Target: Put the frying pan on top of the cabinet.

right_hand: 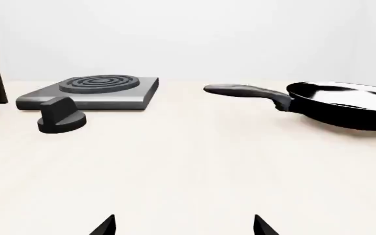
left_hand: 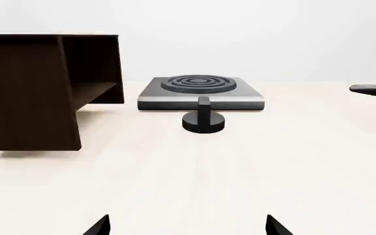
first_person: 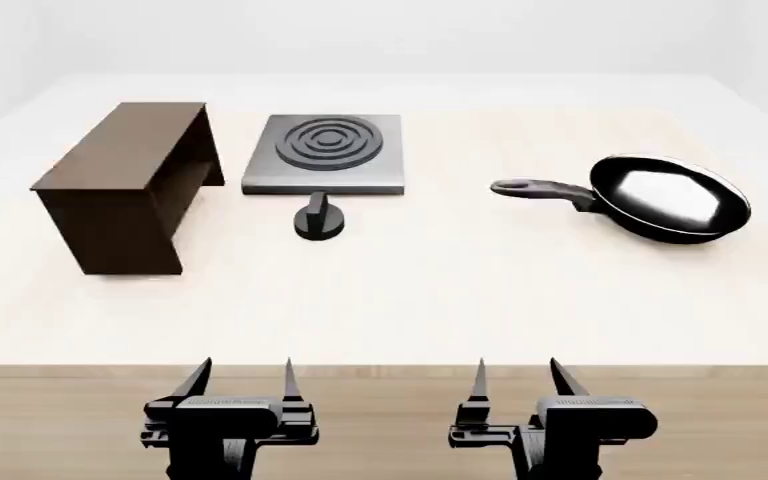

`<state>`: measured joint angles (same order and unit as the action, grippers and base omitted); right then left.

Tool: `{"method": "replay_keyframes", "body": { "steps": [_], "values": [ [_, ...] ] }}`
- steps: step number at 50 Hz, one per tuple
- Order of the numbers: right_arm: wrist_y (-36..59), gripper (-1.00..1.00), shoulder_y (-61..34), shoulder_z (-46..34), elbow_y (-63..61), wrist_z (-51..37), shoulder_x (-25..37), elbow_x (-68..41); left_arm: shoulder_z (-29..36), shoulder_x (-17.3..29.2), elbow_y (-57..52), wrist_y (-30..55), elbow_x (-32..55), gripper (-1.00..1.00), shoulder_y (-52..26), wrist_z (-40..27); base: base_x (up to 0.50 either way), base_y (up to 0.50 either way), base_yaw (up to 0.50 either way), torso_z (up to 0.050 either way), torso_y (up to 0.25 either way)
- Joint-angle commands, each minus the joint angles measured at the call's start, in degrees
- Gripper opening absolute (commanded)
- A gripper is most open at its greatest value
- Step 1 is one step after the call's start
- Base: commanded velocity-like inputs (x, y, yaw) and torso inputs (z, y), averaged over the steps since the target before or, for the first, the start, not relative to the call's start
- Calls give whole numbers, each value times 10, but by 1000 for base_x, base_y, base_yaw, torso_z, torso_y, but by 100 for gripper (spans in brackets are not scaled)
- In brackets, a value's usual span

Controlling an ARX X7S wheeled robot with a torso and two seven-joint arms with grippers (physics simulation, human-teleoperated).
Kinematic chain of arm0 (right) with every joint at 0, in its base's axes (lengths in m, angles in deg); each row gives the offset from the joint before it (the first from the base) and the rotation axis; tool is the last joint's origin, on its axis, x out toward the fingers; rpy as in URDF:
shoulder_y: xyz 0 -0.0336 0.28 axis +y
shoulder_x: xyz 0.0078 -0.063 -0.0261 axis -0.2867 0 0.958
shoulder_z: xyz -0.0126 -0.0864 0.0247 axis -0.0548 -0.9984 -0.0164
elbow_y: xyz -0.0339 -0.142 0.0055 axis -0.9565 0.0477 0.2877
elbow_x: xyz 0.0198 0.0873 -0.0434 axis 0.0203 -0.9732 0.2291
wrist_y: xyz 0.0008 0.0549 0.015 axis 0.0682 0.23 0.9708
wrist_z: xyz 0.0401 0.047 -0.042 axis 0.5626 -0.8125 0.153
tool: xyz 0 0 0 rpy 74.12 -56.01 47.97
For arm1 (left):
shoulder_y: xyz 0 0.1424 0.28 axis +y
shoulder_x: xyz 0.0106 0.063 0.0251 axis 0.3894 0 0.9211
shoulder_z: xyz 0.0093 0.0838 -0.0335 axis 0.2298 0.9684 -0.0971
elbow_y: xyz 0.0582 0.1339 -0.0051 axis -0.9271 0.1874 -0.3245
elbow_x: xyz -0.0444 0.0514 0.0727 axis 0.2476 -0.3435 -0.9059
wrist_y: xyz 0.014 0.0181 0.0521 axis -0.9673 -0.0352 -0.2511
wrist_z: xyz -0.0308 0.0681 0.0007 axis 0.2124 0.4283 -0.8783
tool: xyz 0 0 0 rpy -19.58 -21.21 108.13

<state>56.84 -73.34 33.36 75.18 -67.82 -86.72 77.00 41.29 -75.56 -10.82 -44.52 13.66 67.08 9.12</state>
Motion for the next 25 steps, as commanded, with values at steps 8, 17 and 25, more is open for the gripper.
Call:
{"method": "replay_keyframes", "body": {
  "steps": [8,17,25],
  "values": [
    [14,100,-7,-27,9,-29,21,-18,30,22,7,-5,20,100,0,-22,0,0,0,0,0],
    [23,100,-6,-38,-2,-36,31,-37,38,33,1,-2,31,100,1,-31,0,-347,0,0,0],
    [31,100,-7,-46,-11,-48,38,-42,45,40,1,-2,38,100,0,-39,0,-500,0,0,0]
  ]
}}
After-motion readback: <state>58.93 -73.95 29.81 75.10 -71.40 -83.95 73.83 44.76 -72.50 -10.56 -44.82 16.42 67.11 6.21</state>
